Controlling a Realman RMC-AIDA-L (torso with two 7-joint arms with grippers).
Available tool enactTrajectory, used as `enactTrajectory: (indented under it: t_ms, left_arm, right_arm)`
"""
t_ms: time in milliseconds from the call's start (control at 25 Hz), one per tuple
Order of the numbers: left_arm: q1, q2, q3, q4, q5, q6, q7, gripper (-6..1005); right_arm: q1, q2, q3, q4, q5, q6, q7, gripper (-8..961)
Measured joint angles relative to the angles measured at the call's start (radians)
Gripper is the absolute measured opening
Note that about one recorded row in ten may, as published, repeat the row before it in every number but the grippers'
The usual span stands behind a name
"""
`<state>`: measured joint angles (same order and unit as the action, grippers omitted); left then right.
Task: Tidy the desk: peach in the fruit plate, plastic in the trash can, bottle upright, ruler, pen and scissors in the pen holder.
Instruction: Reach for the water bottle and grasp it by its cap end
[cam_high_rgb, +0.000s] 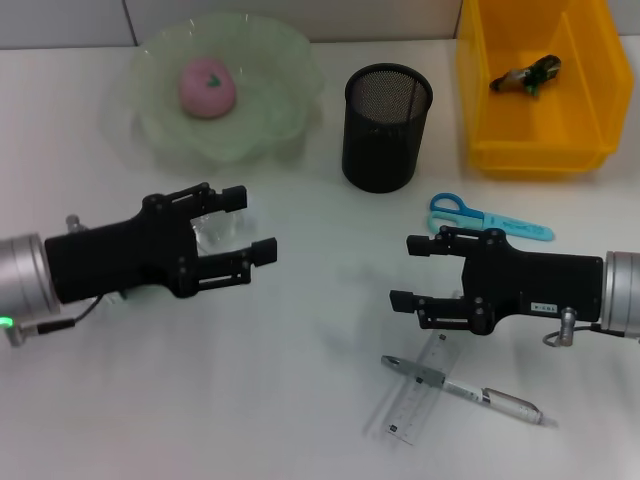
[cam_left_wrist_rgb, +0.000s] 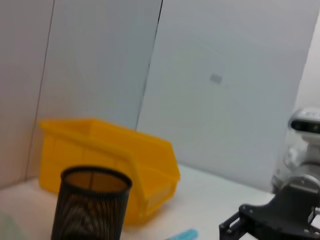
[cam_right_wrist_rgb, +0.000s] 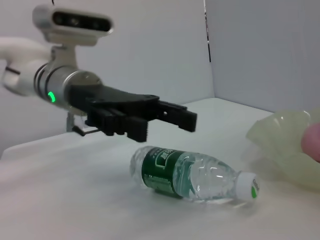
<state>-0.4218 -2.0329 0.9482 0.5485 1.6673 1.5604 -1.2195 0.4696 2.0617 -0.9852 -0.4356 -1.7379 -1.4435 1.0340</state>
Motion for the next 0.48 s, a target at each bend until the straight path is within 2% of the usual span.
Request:
enactTrajectory:
  t_ms: [120,360,480]
  left_arm:
    - [-0.022,0.0,-0.001,0.049,0.053,-0.015,-0.078,793]
    - [-0.117,-0.007,-0.007,0.214,0.277,-0.088,-0.358,792]
    - [-0.142,-0.012,-0.007,0.257,0.339,-0.106,-0.422,792]
  right_arm:
    - [-0.001,0.0,0.001,0.0,0.0,0.0,0.0,742]
    - [-0.006,0.002,0.002,0.0,0.0,0.0,-0.004,741]
    - [-0.006,0.003,0.003,0.0,0.0,0.0,-0.007,741]
